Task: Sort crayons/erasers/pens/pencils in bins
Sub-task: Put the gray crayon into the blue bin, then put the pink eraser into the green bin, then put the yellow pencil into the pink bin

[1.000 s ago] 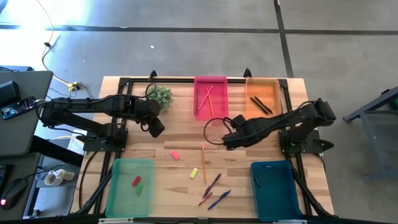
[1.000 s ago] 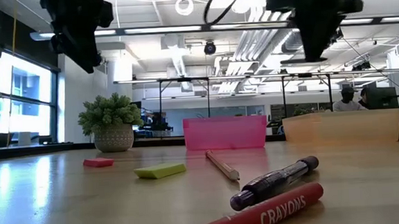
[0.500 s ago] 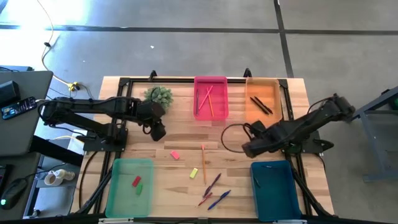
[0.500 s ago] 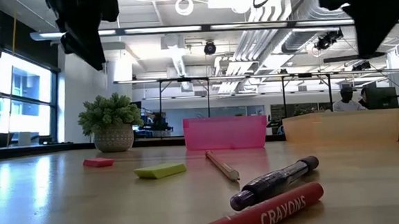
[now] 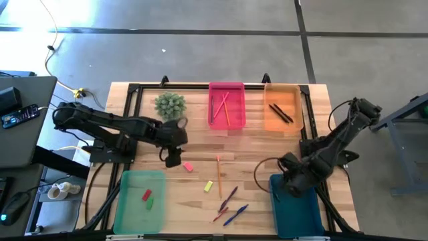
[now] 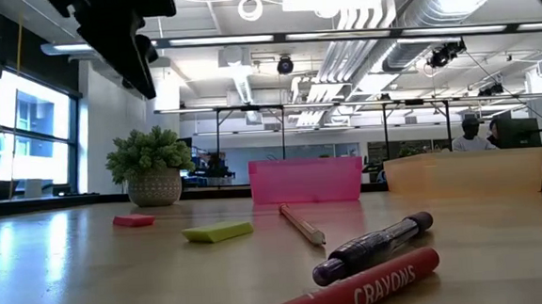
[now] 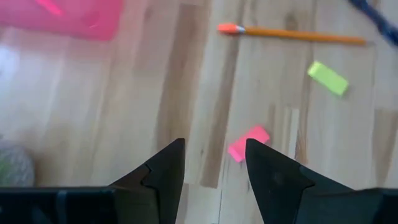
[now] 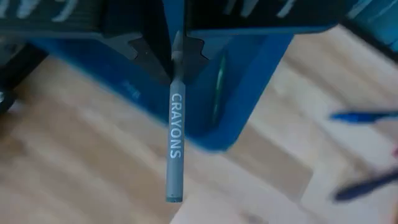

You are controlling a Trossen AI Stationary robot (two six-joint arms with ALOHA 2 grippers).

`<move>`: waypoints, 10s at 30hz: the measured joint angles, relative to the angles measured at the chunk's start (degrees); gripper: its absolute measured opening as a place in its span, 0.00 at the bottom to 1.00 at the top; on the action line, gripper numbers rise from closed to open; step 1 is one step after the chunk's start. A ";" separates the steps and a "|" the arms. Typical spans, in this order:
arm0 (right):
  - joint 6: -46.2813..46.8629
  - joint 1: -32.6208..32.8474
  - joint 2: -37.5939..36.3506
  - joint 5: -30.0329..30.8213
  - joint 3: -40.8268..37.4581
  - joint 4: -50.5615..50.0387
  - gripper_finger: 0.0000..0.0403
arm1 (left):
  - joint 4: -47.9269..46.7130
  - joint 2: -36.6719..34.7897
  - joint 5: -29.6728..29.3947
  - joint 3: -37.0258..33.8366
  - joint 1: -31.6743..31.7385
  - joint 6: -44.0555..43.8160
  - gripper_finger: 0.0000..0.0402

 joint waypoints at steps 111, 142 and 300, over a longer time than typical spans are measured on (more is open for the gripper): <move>-45.51 -28.74 17.25 9.80 15.32 42.71 0.35 | -22.61 -0.90 6.33 -0.07 -28.51 -36.81 0.12; -50.32 -37.50 17.38 -0.34 15.32 48.84 0.35 | -0.85 -0.48 6.71 -19.85 -47.36 -71.99 0.12; -60.86 -51.49 52.13 33.56 76.36 -3.19 0.03 | 0.20 -16.65 -20.44 -16.22 -41.98 -56.26 0.40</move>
